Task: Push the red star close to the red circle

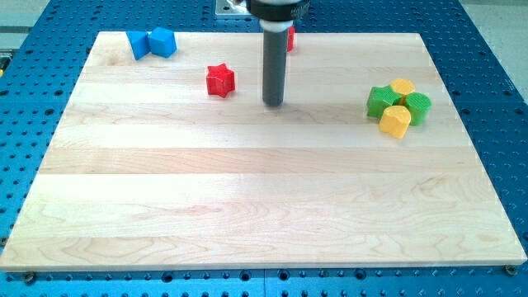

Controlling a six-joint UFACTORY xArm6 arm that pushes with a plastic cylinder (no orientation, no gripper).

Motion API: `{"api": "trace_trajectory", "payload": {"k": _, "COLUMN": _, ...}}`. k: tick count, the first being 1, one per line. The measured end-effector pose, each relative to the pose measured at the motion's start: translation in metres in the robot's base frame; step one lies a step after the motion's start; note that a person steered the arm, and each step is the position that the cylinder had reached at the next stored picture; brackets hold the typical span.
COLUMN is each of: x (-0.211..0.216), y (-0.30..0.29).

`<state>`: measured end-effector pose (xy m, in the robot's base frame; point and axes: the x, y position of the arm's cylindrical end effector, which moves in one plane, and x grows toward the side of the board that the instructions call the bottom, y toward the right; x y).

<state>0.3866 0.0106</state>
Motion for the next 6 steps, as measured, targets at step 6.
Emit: {"api": "trace_trajectory", "payload": {"k": 6, "x": -0.109, "y": 0.004}}
